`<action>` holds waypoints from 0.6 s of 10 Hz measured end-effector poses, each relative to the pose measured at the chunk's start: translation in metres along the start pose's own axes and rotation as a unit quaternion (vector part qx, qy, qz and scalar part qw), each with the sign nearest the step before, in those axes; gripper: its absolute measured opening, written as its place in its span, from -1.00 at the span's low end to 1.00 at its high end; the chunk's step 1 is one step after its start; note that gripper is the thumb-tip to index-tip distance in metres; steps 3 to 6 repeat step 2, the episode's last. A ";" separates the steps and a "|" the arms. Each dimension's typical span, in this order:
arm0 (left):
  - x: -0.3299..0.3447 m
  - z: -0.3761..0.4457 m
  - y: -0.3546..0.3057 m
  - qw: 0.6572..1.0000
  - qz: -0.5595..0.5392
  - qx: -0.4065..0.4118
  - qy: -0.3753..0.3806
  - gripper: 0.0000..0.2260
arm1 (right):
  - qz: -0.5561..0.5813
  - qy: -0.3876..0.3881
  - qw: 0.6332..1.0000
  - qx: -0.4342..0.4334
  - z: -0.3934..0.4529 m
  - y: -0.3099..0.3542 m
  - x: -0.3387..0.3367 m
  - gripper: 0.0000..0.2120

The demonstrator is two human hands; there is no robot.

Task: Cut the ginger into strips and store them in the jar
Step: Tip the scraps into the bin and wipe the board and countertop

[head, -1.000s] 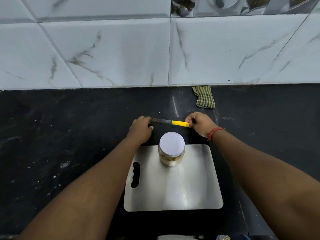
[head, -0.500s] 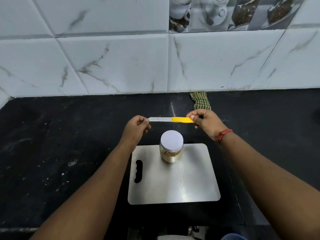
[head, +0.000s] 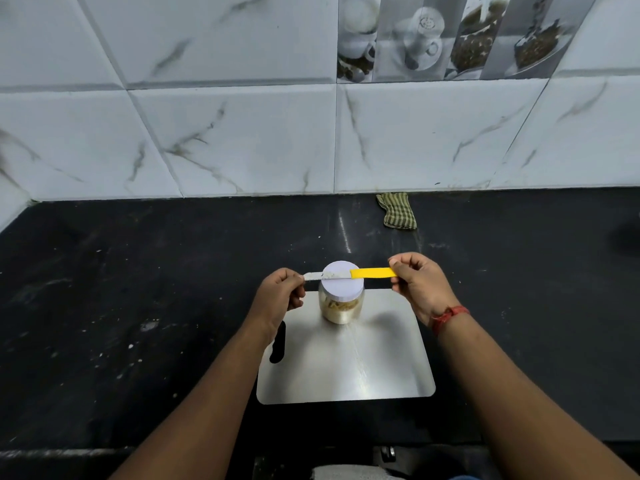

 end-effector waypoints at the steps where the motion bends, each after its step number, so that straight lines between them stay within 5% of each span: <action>1: -0.001 0.000 0.003 1.000 -0.005 -0.003 0.002 -0.81 | 0.007 0.002 1.000 0.001 0.000 -0.002 0.000 -0.91; 6: -0.003 -0.002 0.005 1.000 -0.013 -0.006 0.003 -0.79 | 0.010 -0.002 1.000 -0.001 -0.004 0.001 0.001 -0.80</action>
Point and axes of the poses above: each hand's wrist, its own z-axis towards the middle knuckle, its own x-axis out of the palm, y = z × x, the point moved 3 cm from there along z, towards the middle knuckle, and after that the axes turned 9 degrees about -z, right-handed, at the moved point
